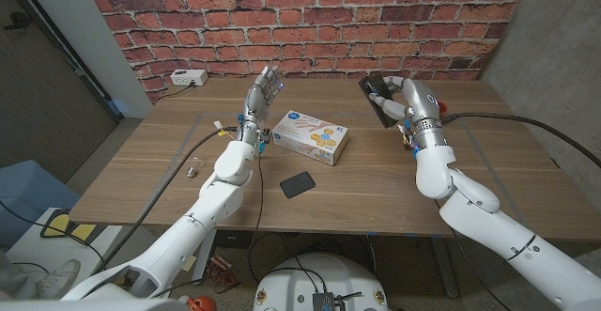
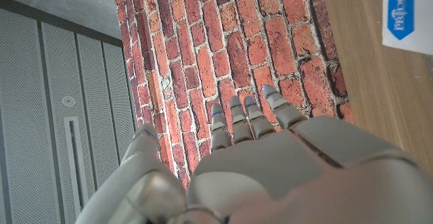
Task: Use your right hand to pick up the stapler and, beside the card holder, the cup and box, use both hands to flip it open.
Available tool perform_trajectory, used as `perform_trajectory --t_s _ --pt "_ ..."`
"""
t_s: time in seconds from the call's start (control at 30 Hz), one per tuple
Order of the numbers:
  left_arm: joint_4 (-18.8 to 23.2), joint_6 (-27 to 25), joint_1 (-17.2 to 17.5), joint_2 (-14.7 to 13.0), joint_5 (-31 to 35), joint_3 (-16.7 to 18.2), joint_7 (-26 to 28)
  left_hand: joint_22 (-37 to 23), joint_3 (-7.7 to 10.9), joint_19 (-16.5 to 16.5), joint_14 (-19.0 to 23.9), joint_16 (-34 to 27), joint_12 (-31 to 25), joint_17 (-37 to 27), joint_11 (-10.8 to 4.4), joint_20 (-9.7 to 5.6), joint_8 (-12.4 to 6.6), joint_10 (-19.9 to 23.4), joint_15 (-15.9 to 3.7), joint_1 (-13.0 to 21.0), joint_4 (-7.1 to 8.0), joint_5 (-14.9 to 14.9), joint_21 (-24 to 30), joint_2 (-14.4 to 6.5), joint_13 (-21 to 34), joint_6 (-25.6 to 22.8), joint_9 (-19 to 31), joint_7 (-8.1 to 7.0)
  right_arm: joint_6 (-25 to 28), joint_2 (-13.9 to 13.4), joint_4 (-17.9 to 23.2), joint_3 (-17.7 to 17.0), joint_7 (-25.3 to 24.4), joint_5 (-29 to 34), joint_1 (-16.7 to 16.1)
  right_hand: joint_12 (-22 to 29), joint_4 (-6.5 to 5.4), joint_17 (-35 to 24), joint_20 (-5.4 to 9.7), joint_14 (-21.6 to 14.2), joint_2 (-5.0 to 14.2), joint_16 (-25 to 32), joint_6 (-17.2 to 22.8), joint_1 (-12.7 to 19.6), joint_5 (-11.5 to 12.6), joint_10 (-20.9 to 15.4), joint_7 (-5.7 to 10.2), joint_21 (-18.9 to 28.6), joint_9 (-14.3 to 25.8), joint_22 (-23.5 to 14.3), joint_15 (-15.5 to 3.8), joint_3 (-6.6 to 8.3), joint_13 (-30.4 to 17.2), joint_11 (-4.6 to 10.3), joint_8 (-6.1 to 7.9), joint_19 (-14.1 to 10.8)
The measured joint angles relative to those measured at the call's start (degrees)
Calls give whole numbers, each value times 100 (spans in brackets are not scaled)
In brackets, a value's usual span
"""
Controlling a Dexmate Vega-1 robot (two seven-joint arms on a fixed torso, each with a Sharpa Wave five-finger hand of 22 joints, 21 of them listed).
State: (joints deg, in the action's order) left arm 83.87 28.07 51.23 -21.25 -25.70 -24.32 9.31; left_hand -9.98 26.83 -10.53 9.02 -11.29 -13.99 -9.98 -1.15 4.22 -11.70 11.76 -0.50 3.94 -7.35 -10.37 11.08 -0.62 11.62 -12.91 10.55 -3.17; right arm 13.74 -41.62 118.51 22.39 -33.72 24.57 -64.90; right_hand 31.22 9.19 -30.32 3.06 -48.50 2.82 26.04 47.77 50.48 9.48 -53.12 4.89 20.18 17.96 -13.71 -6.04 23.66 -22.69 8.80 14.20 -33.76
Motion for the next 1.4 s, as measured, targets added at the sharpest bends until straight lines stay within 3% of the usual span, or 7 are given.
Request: perform_trajectory --t_s 0.27,0.47,0.77,1.03,1.13,1.23,1.4 --pt "0 114 16 116 80 -52 79 0 134 0 21 0 -21 0 -11 0 0 134 -21 241 -134 0 0 -136 0 -31 0 31 -414 -15 -97 -104 -36 -177 -25 -1 -1 -10 0 0 0 -26 0 0 7 0 0 40 -1 0 0 0 -13 0 0 0" --pt "0 169 16 116 162 -52 85 7 365 22 -2 36 -21 0 -24 22 0 147 -44 816 -310 0 0 -307 -1 -30 -1 31 -414 -9 -176 -155 -36 -177 4 -4 -2 -37 0 0 0 -27 0 0 6 0 0 45 29 0 0 -1 -19 0 -2 -1" --pt "81 37 19 123 414 -116 219 13 581 59 79 36 -64 0 -301 14 -45 424 -126 1446 -335 0 0 -400 26 -164 5 -40 -985 50 -323 -214 32 -452 56 -26 -2 -37 2 0 -1 -27 0 1 5 0 0 45 29 0 0 -1 -15 0 -5 1" --pt "170 -190 19 92 614 -160 378 -3 504 11 153 36 -64 0 -161 -34 -89 511 -147 1532 -259 42 0 -193 25 -339 27 35 -1244 107 -442 -250 74 -571 73 -28 -3 -64 10 0 -1 -66 23 1 -1 22 23 84 28 0 0 -1 -12 22 -10 52" --pt "170 -248 19 92 681 -160 438 -3 439 11 203 36 -90 0 -213 -34 -89 561 -145 1509 -238 67 0 -68 26 -370 27 20 -1244 129 -496 -261 74 -571 87 -45 -3 -64 10 0 -1 -66 25 1 -1 22 25 84 27 0 0 -1 10 22 -11 52" --pt "416 -296 46 74 732 -271 471 -3 397 10 234 36 -109 0 -292 -34 -89 640 -175 1494 -232 67 0 -27 25 -378 27 12 -1781 156 -544 -263 229 -829 104 -46 -3 -64 10 0 -1 -66 24 1 -1 22 25 84 27 0 0 -1 15 22 -11 52" --pt "554 -429 72 -4 798 -307 481 -3 376 9 265 36 -109 0 -266 -32 -26 676 -145 1539 -220 67 0 18 25 -301 27 2 -1952 195 -611 -264 313 -935 138 -62 -3 -79 10 0 -1 -66 24 1 -2 22 25 84 27 0 0 -1 19 22 -11 51"
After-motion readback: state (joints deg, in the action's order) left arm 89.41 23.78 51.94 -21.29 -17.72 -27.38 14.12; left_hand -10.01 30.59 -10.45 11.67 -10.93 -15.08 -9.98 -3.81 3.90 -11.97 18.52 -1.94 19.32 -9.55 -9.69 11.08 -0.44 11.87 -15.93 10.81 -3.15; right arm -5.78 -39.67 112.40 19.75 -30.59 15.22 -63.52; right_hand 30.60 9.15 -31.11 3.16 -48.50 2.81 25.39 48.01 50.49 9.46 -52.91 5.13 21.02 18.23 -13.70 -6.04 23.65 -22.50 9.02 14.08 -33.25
